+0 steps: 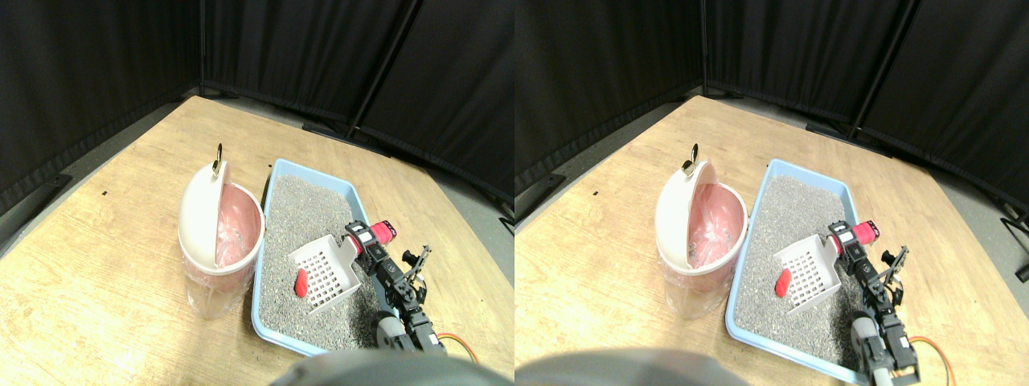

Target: Scoop (unimanual)

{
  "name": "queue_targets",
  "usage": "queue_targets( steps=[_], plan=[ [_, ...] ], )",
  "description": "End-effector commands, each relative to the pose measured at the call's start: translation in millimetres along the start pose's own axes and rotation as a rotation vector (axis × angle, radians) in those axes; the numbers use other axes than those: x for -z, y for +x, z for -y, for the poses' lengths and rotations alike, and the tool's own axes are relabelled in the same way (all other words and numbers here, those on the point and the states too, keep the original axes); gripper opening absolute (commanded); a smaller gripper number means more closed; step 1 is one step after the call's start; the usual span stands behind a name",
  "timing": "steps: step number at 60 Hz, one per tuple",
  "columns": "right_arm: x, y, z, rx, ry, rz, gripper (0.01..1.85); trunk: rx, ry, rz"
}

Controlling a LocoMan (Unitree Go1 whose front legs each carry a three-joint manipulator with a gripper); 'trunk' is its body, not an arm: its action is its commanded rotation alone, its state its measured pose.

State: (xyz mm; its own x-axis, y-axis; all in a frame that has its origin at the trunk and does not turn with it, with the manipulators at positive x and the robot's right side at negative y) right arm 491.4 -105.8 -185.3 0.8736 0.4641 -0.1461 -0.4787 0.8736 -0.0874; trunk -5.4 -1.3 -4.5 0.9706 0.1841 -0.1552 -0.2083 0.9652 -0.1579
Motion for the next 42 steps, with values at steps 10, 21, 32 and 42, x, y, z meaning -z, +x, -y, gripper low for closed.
queue_targets(
  steps=[10, 21, 32, 42],
  plan=[
    [-20.0, -6.5, 28.5, 0.092, 0.133, 0.085, 0.05, 0.008, 0.001, -0.02],
    [-21.3, -14.9, 43.4, 0.132, 0.31, 0.152, 0.05, 0.021, 0.01, -0.014],
    [-31.2, -23.5, 51.2, 0.149, 0.434, 0.2, 0.05, 0.029, 0.019, -0.006],
    [-49.5, -25.1, 57.3, 0.153, 0.459, 0.238, 0.05, 0.032, 0.023, 0.001]
  ],
)
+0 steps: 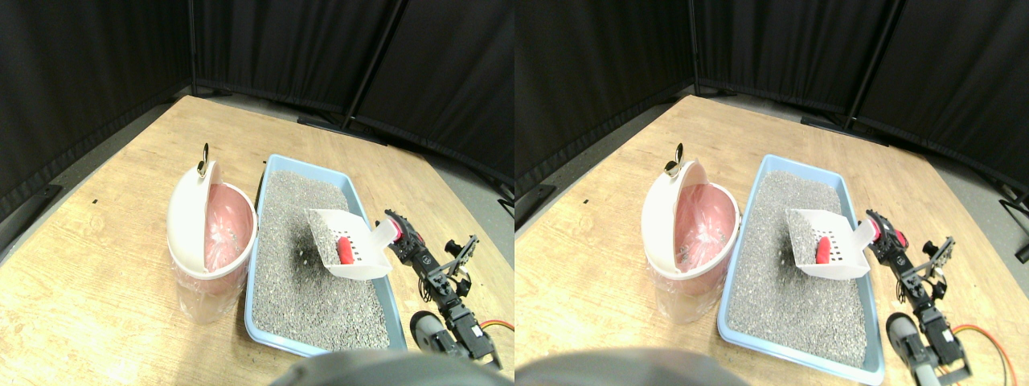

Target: Scoop (unimanual)

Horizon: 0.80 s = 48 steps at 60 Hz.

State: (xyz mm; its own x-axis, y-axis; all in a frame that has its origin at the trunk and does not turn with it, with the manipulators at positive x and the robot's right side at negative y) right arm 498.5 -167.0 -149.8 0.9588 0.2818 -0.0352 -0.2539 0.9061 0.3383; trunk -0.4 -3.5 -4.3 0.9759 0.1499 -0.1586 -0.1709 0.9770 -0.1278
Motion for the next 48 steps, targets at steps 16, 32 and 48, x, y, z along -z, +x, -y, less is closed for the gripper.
queue_targets(
  steps=[16, 32, 48],
  plan=[
    [-32.5, 7.9, -17.5, -0.002, 0.119, 0.098, 0.05, -0.007, -0.021, 0.021],
    [-30.7, 17.4, -17.8, 0.011, 0.252, 0.109, 0.05, -0.022, -0.038, 0.026],
    [-21.4, 26.1, -21.6, -0.013, 0.442, 0.074, 0.05, -0.039, -0.051, 0.025]
  ],
)
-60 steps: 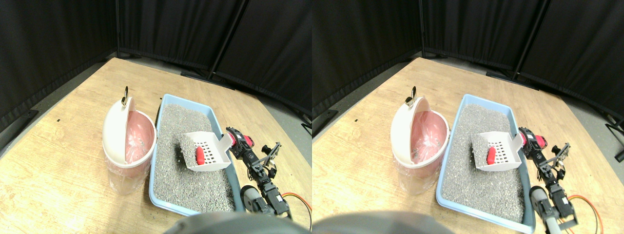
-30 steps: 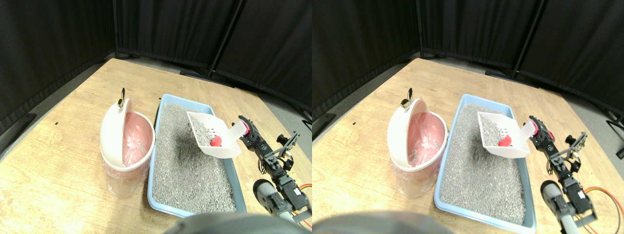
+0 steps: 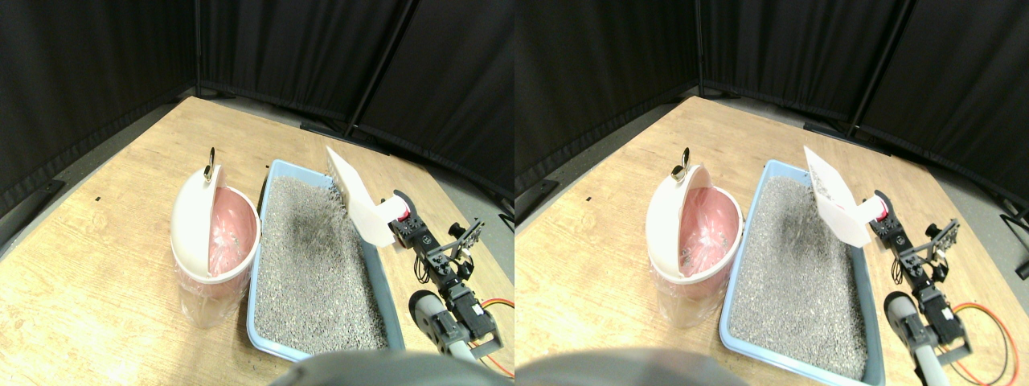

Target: Scoop (unimanual)

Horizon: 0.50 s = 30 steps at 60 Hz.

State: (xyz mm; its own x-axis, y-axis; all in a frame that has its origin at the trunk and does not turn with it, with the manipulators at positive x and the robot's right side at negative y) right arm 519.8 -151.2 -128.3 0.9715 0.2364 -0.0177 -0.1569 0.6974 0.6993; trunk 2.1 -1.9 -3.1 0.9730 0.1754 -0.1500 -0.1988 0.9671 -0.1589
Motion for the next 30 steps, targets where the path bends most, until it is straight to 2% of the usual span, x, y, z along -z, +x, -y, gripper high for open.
queue_targets(
  steps=[1, 10, 20, 30],
  plan=[
    [-0.1, 1.8, -7.1, -0.045, 0.019, 0.023, 0.05, -0.017, -0.017, 0.012],
    [8.8, 4.7, -13.9, -0.045, 0.094, -0.014, 0.05, -0.028, -0.026, 0.011],
    [14.0, 4.8, -19.8, -0.03, 0.045, -0.043, 0.05, -0.039, -0.036, 0.008],
    [20.5, 8.8, -19.8, 0.008, 0.217, -0.075, 0.05, -0.045, -0.04, 0.01]
  ],
)
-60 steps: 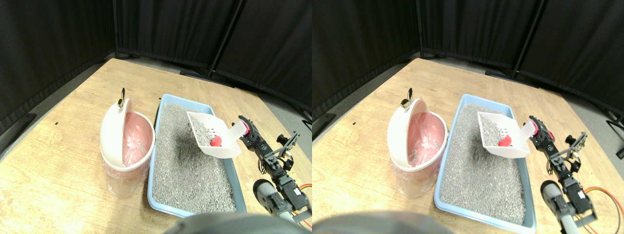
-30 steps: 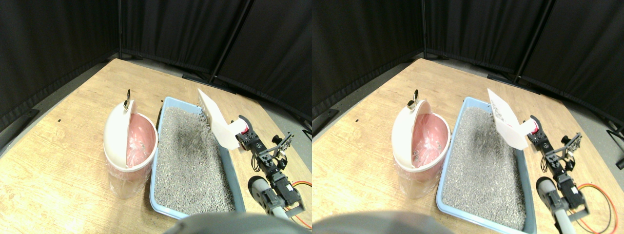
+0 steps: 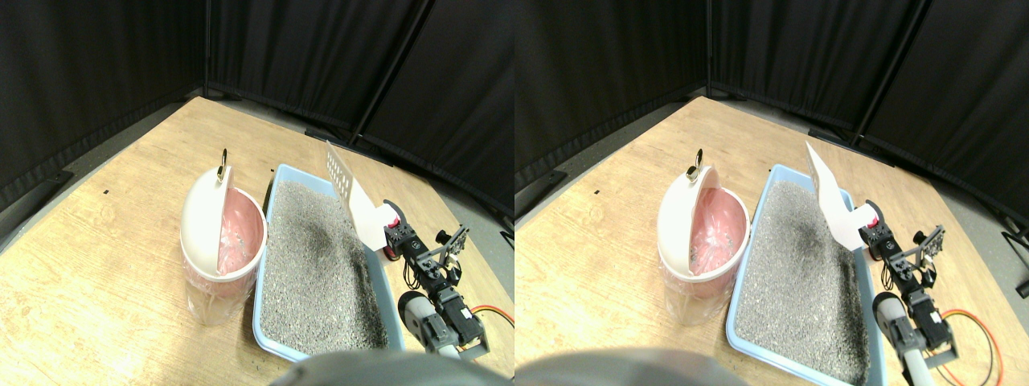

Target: Scoop (unimanual)

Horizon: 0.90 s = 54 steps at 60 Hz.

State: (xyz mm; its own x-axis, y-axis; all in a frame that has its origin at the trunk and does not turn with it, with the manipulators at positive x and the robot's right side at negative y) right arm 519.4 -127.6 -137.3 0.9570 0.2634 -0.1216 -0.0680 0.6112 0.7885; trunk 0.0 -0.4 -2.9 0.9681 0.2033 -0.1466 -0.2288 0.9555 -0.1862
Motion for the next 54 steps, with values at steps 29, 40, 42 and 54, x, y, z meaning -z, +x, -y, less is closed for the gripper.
queue_targets(
  steps=[29, 40, 42, 54],
  plan=[
    [-0.5, 10.1, -12.1, -0.056, 0.268, 0.004, 0.05, -0.018, -0.002, -0.001],
    [-3.0, 9.9, -10.9, -0.082, 0.162, 0.026, 0.05, -0.018, 0.001, -0.002],
    [-3.6, 9.5, -10.8, -0.087, 0.127, 0.035, 0.05, -0.018, 0.001, -0.002],
    [-12.4, 7.2, -13.4, -0.134, -0.147, 0.115, 0.05, -0.025, -0.003, -0.002]
  ],
)
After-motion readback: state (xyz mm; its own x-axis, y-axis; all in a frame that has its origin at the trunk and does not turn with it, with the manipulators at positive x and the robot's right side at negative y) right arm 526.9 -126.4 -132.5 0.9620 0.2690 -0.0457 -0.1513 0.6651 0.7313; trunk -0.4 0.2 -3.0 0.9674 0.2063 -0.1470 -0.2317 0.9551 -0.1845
